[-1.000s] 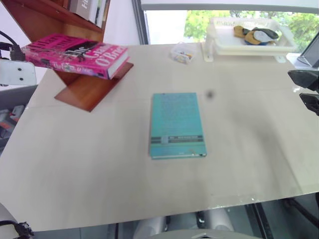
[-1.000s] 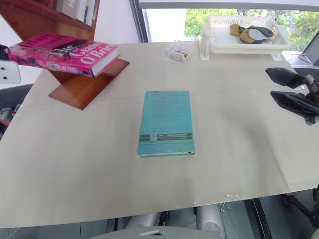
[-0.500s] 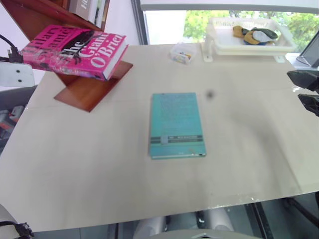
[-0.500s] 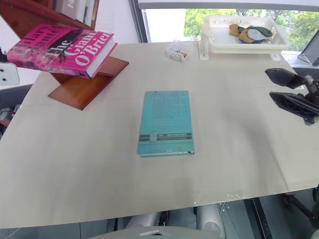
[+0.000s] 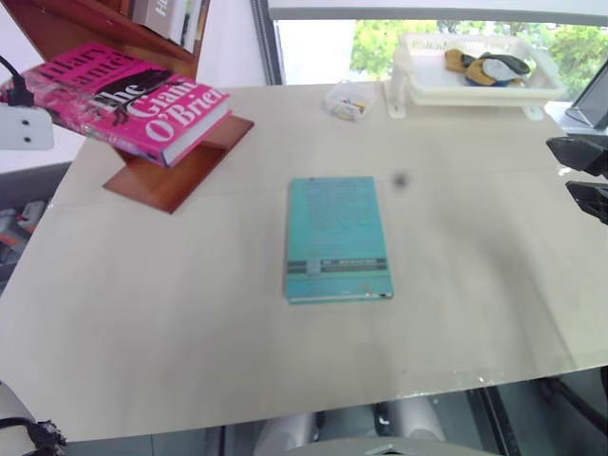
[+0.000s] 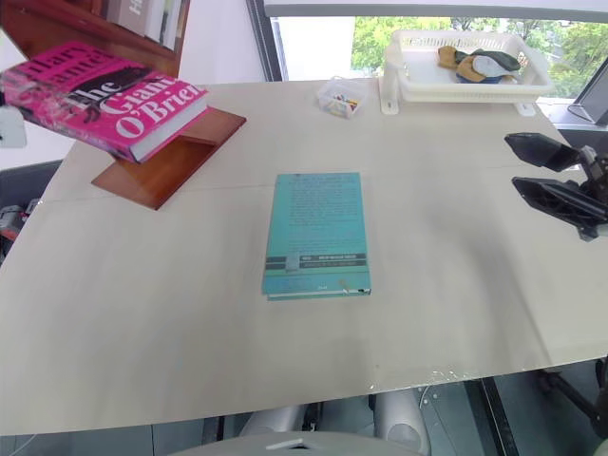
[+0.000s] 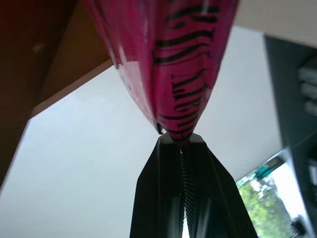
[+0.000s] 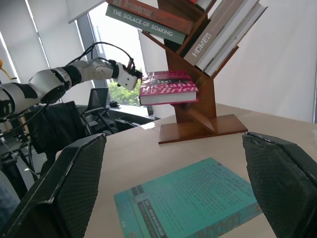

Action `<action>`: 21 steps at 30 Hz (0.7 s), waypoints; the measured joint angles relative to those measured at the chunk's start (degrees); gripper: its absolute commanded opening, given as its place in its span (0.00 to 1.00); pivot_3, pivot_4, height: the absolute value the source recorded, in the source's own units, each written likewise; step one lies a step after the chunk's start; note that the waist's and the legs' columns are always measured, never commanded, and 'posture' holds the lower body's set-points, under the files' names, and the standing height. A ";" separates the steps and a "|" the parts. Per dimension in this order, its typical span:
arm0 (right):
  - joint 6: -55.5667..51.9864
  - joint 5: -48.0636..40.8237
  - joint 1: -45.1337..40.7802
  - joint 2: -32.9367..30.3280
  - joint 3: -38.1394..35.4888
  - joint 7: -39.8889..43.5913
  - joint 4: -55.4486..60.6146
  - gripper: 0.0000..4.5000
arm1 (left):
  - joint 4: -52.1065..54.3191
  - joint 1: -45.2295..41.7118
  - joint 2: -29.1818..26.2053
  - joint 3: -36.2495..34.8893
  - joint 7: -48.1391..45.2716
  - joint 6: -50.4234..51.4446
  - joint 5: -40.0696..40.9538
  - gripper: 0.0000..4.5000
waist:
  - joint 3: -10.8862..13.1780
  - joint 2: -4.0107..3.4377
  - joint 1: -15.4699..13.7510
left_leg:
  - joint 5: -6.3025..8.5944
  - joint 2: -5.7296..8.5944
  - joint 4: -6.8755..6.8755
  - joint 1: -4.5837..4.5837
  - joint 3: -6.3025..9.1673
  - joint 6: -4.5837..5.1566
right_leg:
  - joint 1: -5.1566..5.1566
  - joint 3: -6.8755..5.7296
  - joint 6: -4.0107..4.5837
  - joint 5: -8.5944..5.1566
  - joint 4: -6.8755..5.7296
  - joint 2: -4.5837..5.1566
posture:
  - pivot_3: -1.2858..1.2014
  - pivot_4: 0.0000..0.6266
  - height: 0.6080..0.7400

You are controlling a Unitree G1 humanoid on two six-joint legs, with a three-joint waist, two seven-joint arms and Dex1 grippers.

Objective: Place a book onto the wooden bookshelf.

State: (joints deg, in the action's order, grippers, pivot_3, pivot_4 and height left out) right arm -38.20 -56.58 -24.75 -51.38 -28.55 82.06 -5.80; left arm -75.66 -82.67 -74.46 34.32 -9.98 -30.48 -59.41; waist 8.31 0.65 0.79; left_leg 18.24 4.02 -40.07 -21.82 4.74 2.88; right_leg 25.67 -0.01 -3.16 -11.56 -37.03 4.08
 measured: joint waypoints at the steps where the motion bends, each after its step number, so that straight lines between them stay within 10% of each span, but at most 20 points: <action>1: 0.01 0.00 0.05 0.05 0.00 -0.03 0.12 1.00 | -0.09 -0.46 0.13 0.09 0.66 0.59 -0.26 0.01 | 0.00 0.00 0.00 | 0.00 0.00 0.00 0.00 0.00 0.00 | 0.00 0.00 0.00 0.00 0.00 0.00 | 0.52 0.24 1.00; 21: 0.05 -1.23 2.04 0.42 -1.24 -1.72 2.57 1.00 | -2.77 -0.15 2.21 0.45 -2.86 9.27 -1.06 0.01 | 0.01 0.07 0.00 | 0.00 0.00 0.00 0.00 0.01 0.00 | 0.01 0.00 0.00 0.00 0.00 0.02 | 0.52 0.24 1.00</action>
State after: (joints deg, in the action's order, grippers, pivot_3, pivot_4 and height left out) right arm -38.15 -57.81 -22.71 -50.96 -29.80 80.34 -3.24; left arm -78.43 -82.82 -72.25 34.77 -12.84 -21.21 -60.47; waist 8.32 0.72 0.79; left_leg 18.24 4.02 -40.08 -21.81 4.75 2.87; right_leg 25.68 -0.01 -3.16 -11.56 -37.02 4.10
